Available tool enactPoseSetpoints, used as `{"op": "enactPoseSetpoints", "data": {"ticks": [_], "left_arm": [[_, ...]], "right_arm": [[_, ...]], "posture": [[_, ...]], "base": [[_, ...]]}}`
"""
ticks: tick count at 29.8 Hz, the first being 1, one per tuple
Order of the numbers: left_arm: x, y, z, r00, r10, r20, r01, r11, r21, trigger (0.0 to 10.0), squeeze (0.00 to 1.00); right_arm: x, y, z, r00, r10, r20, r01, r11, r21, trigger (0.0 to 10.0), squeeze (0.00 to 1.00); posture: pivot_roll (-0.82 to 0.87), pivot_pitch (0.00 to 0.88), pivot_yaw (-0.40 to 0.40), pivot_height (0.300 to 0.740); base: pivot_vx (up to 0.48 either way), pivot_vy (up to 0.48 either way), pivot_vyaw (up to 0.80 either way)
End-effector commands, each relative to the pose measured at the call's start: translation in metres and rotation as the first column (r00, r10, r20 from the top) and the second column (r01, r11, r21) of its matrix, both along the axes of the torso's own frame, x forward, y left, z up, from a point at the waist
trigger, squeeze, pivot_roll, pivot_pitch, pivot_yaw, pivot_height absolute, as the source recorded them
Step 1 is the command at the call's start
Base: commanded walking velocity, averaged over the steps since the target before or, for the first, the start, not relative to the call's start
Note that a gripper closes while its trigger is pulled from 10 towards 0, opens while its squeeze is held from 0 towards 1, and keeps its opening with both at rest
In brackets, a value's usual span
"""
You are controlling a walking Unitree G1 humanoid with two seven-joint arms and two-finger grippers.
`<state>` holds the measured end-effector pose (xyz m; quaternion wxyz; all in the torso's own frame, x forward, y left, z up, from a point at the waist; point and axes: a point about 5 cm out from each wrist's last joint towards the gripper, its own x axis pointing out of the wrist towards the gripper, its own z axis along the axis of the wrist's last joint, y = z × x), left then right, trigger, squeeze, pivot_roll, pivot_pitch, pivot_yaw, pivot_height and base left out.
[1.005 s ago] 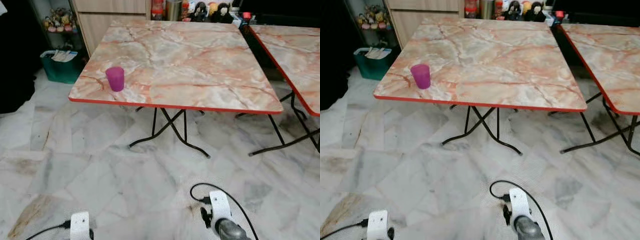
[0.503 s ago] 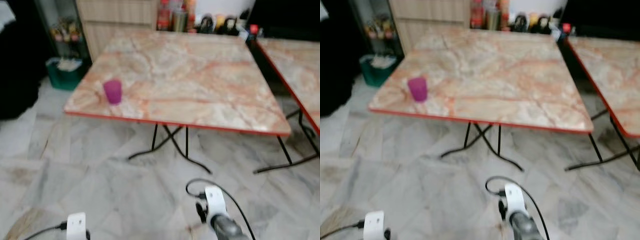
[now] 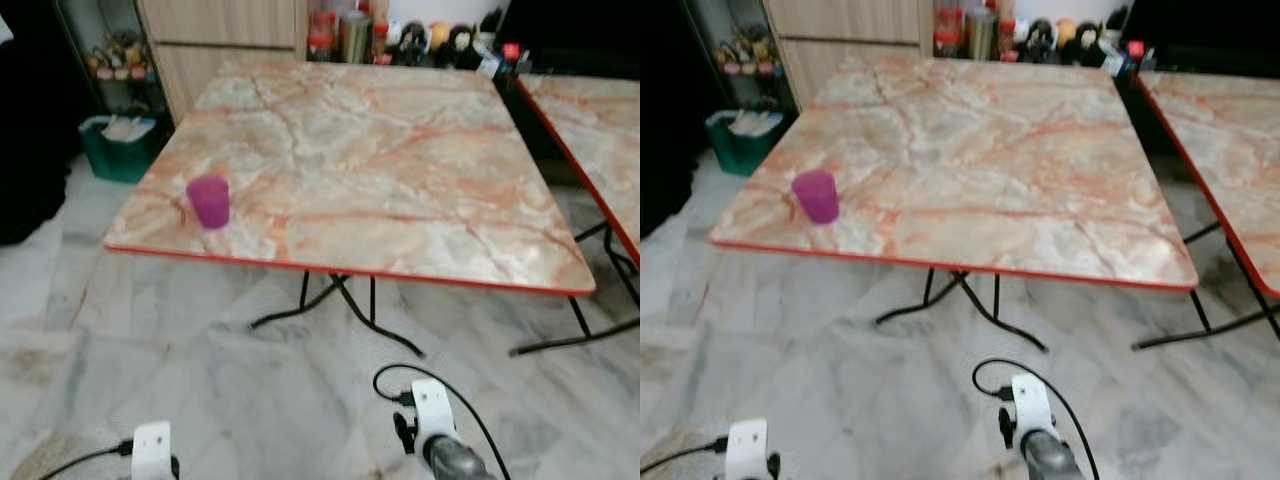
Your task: Setting the table
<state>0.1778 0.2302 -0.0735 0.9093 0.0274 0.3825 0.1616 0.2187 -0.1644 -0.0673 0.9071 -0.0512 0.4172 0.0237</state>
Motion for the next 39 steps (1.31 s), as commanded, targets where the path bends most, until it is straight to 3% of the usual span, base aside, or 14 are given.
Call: {"op": "enactPoseSetpoints", "data": {"ticks": [1, 9, 20, 39], "left_arm": [[-0.0044, -0.0081, -0.0043, 1.0, -0.01, -0.02, 0.009, 1.0, -0.021, 10.0, 0.0], [-0.0035, -0.0084, -0.004, 1.0, -0.01, -0.018, 0.01, 1.0, -0.021, 10.0, 0.0], [-0.0085, -0.0101, -0.0069, 0.999, 0.008, -0.031, -0.01, 0.999, -0.044, 10.0, 0.0], [-0.0075, -0.0068, -0.0056, 1.0, 0.01, -0.026, -0.011, 0.999, -0.037, 10.0, 0.0]], "right_arm": [[-0.0029, -0.0071, -0.0013, 1.0, -0.01, -0.013, 0.01, 1.0, -0.016, 10.0, 0.0], [-0.002, -0.0049, -0.0009, 1.0, -0.005, -0.008, 0.005, 1.0, -0.006, 10.0, 0.0], [-0.0058, -0.0043, -0.0031, 1.0, -0.005, -0.02, 0.005, 1.0, 0.002, 10.0, 0.0], [-0.0047, -0.0022, -0.0026, 1.0, -0.021, -0.011, 0.021, 1.0, 0.016, 10.0, 0.0]], "posture": [[0.13, 0.079, -0.036, 0.715], [0.13, 0.08, -0.037, 0.715], [0.14, 0.106, -0.041, 0.715], [0.14, 0.107, -0.033, 0.715]], "base": [[0.356, 0.0, 0.0], [0.351, 0.0, 0.0], [0.0, 0.0, 0.0], [0.0, 0.357, -0.08]]}}
